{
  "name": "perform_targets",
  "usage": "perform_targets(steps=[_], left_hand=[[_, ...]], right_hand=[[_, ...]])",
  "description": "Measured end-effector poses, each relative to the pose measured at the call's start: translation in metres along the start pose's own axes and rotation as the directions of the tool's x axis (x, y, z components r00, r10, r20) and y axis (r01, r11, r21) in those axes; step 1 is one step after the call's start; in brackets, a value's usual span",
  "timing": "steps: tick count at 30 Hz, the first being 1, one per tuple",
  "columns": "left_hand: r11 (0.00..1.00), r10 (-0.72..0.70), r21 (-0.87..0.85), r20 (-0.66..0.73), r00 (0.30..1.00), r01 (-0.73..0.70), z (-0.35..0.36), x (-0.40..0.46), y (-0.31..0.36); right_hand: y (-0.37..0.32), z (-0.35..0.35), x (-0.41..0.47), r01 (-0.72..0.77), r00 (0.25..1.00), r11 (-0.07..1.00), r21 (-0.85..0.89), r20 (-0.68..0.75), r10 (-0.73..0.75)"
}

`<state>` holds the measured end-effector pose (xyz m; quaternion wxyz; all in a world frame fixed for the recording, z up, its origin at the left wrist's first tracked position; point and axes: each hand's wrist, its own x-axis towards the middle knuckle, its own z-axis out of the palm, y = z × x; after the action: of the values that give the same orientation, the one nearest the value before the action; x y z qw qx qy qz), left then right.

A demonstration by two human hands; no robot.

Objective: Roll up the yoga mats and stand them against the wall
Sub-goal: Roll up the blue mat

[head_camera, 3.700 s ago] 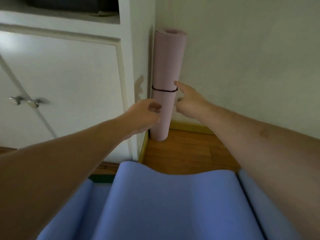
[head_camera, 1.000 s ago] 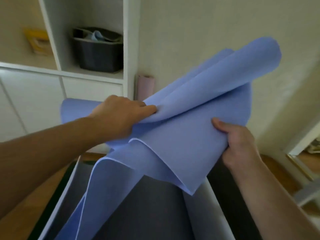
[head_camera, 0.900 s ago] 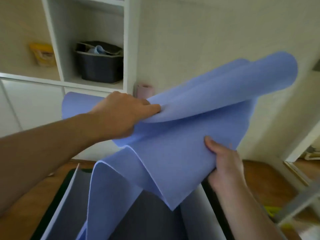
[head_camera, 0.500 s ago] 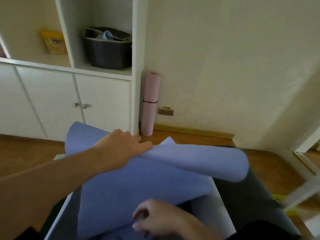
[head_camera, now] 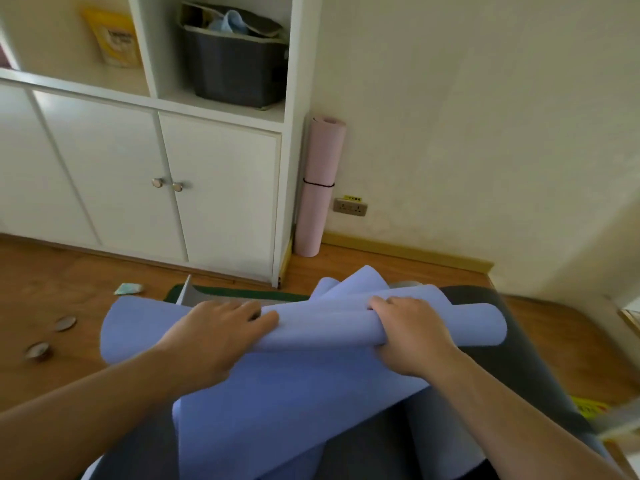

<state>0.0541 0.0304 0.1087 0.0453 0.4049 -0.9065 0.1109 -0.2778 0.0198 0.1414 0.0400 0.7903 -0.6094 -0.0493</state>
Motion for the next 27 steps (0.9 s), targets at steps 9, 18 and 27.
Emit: perform_targets(steps=[9,18,27], left_hand=[[0.928,-0.305,-0.176,0.147,0.941,0.329,-0.006,0.019,0.020],[0.926,-0.359,-0.099,0.063,0.931,0.363,-0.018,0.027,0.021],[0.865,-0.430,-0.182,0.212,0.878,0.468,-0.013,0.019,0.020]], right_hand=[[-0.029,0.012,0.010,0.078,0.989,0.997,0.002,-0.124,-0.077],[-0.036,-0.003,0.010,0.063,0.966,0.997,0.050,-0.253,-0.048],[-0.054,-0.009,0.020,0.109,0.984,0.994,0.001,-0.143,-0.108]])
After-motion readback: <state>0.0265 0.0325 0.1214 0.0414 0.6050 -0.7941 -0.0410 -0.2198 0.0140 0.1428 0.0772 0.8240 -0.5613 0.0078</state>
